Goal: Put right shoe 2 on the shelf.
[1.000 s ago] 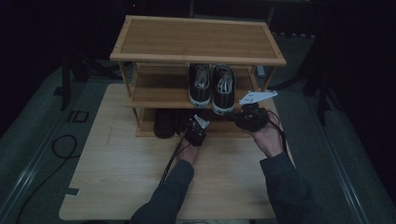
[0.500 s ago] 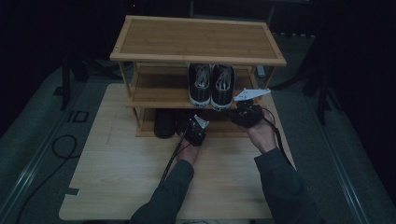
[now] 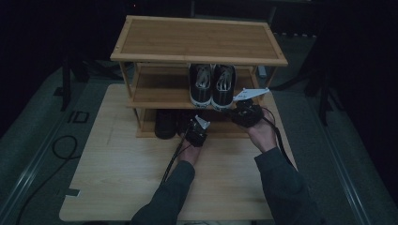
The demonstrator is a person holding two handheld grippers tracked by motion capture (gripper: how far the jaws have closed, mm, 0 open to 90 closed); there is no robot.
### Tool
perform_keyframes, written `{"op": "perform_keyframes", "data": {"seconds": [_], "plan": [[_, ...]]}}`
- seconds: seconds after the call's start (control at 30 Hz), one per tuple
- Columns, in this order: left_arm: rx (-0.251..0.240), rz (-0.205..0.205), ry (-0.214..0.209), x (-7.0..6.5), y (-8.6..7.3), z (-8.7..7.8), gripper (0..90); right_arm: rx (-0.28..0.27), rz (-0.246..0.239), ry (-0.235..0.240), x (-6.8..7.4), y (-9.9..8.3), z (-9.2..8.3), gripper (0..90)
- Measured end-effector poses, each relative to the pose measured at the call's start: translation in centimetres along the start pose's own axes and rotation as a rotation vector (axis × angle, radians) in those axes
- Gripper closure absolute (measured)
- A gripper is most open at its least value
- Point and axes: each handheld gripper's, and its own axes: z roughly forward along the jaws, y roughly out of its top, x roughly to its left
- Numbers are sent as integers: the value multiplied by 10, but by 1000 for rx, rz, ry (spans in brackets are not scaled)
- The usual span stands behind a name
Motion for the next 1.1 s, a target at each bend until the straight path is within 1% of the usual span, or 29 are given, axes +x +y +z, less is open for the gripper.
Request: {"op": "perform_keyframes", "data": {"seconds": [0.07, 0.1, 0.13, 0.33, 0.43, 0.47, 0.53, 0.63, 0.67, 0.7, 0.77, 0.93, 1.1], "plan": [[-1, -1, 0, 0, 0, 0, 900, 1, 1, -4, -1, 0, 0, 900], [-2, -9, 0, 0, 0, 0, 900, 0, 1, -9, -1, 0, 1, 900], [-2, -9, 0, 0, 0, 0, 900, -3, 8, -10, -1, 0, 1, 900], [-4, -10, 1, -1, 0, 0, 900, -4, 8, -7, -2, 1, 2, 900], [-5, -10, 3, -1, 0, 0, 900, -2, 1, -12, -2, 1, 2, 900], [-4, -4, 3, 0, 0, 0, 900, -2, -6, -15, -1, 1, 3, 900], [-4, -3, 2, 0, 0, 0, 900, -3, -17, -29, 1, 0, 2, 900], [-3, -3, 2, 0, 0, 0, 900, 3, -20, -42, 2, -1, 1, 900], [-2, -1, 2, 0, 0, 0, 900, 5, -26, -39, 1, -1, 0, 900], [-3, -2, 2, 0, 0, 0, 900, 0, -22, -21, 1, -2, -3, 900], [-3, 2, 0, 0, 0, 0, 900, -4, -17, -11, 0, -5, -7, 897], [-1, 3, 0, 0, 0, 0, 900, 19, -19, -22, -3, -13, -15, 872], [-1, 4, 0, 0, 0, 0, 900, 30, 5, -29, -11, -25, -17, 860]]}}
